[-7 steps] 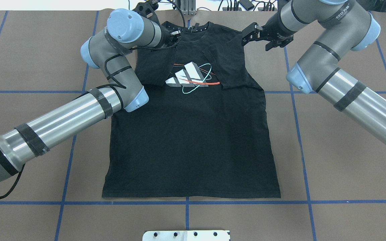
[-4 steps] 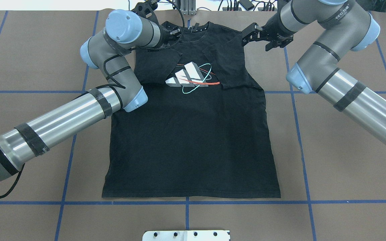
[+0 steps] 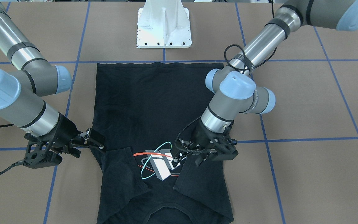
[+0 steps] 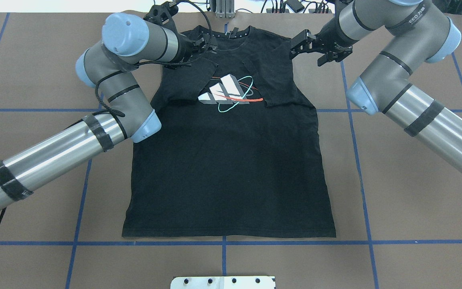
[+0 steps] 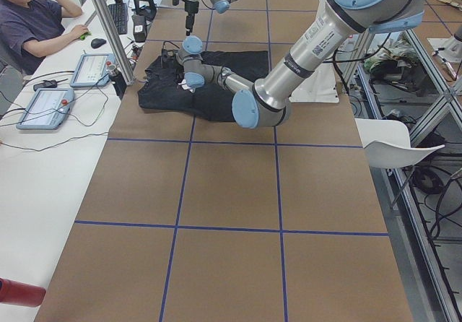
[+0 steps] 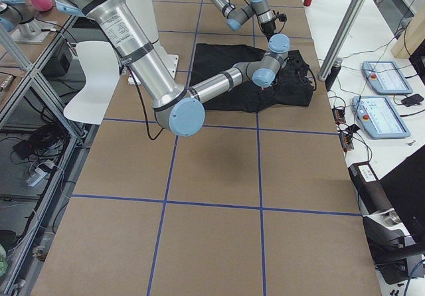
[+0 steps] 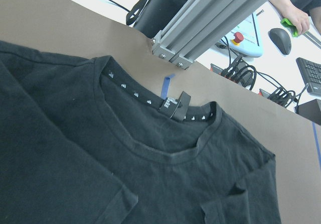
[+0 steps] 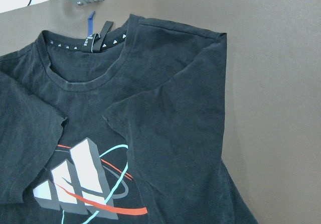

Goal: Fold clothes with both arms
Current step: 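Release the sleeve and move both grippers beside the shirt body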

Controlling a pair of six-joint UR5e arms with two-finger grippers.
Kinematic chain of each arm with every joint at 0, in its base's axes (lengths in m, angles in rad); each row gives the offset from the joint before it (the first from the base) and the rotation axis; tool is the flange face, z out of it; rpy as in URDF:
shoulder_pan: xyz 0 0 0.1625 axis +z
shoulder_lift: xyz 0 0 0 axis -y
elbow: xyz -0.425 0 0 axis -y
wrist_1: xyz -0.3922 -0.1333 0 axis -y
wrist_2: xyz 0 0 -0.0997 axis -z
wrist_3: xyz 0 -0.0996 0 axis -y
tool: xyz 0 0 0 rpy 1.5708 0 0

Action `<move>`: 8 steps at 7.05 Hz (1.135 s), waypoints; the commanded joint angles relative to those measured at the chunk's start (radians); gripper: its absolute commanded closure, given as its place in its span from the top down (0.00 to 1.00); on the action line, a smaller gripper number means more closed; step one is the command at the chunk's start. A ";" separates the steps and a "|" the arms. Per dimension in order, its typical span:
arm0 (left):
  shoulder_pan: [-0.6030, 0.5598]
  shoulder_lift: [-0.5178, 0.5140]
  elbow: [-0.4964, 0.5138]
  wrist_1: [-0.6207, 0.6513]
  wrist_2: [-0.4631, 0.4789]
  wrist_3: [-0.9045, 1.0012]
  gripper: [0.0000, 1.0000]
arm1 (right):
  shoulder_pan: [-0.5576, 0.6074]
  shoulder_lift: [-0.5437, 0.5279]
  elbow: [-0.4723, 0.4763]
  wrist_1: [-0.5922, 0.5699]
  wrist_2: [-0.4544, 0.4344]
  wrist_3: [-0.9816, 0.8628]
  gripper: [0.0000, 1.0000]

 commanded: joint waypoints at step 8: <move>-0.001 0.618 -0.748 0.265 -0.143 0.091 0.99 | -0.302 -0.512 0.501 -0.004 -0.062 0.225 1.00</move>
